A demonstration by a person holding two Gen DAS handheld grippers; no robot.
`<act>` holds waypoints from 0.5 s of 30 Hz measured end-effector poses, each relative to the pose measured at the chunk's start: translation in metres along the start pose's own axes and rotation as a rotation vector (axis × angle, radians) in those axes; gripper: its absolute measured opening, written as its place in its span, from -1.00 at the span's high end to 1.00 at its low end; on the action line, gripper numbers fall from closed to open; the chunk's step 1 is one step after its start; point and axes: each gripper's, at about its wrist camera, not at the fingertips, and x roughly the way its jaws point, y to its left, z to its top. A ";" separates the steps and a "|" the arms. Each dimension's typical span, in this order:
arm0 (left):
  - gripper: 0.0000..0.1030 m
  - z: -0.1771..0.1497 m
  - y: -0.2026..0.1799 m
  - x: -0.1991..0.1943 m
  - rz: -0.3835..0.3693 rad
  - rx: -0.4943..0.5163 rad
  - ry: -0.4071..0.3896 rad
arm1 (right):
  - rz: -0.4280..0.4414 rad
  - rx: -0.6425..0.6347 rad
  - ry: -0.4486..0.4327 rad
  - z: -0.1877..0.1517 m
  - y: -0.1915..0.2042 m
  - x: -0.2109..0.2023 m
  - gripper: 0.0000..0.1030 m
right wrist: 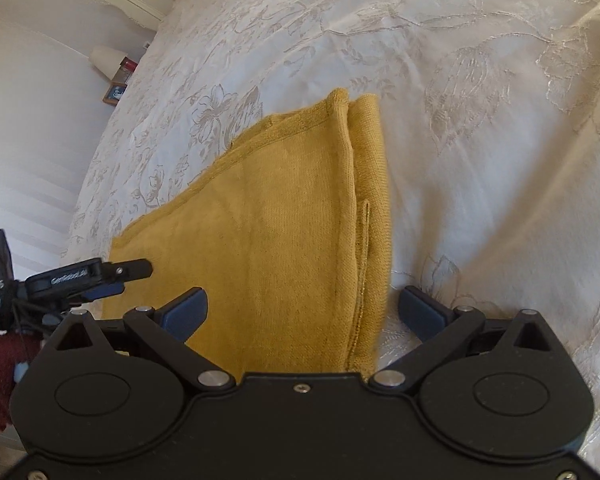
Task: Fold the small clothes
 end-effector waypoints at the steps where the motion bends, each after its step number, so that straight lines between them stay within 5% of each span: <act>1: -0.98 0.002 -0.002 0.008 0.010 0.005 0.020 | 0.004 0.004 0.002 0.000 -0.001 -0.001 -1.00; 11: -0.97 -0.002 0.006 0.003 -0.004 -0.013 0.024 | 0.014 0.013 0.028 0.005 -0.001 -0.002 -0.99; 15: -0.97 -0.034 0.025 -0.029 -0.023 -0.098 -0.012 | 0.000 0.029 0.044 0.006 0.000 -0.005 -0.70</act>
